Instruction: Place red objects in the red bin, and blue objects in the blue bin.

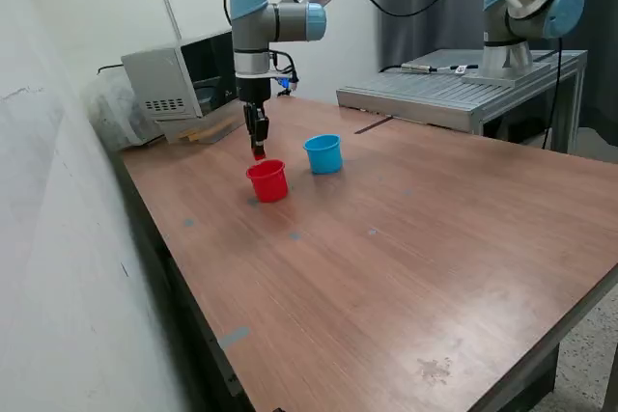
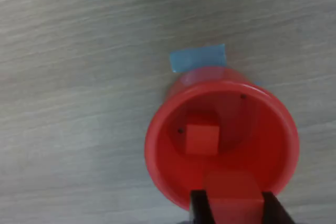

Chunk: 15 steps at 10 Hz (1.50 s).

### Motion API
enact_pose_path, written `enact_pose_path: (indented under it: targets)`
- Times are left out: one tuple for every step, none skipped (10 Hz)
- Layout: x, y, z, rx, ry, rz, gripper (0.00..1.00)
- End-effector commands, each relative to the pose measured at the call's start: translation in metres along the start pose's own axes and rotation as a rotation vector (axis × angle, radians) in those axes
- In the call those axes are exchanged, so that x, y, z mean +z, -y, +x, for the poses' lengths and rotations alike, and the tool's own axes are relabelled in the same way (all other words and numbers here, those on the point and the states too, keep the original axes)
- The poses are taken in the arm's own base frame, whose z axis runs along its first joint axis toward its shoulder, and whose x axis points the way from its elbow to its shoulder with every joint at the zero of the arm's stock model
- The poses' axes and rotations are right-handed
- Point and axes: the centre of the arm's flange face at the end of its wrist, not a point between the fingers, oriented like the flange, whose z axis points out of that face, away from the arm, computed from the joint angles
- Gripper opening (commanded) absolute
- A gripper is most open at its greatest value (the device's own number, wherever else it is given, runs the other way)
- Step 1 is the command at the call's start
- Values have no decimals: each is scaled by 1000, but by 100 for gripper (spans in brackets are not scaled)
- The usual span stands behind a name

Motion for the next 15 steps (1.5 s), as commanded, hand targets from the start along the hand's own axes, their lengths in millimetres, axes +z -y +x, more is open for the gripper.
enact_pose_path:
  targets:
    - [7,2,-1,1,-2,10,0]
    - [6,2,0,-1,-1,10,100]
    - [7,2,1,-1,-3,11,100]
    - [8,3,3,-7,-2,13,100]
    - [5,4,8,-16,-2,13,100]
    - [-10,9,12,-26,-1,6,100]
    - [-29,31,22,-39,-7,39,100]
    - [-58,60,54,-86,-16,69,100]
    - [-95,94,77,-119,-22,83,100]
    - [-135,129,95,-148,-25,105,100]
    - [-179,166,110,-181,-29,136,100]
    - [-224,203,116,-181,-28,161,100]
    - [-273,245,119,-158,-24,179,100]
    - [-298,275,120,-149,-18,217,100]
    - [-318,306,124,-162,-12,259,100]
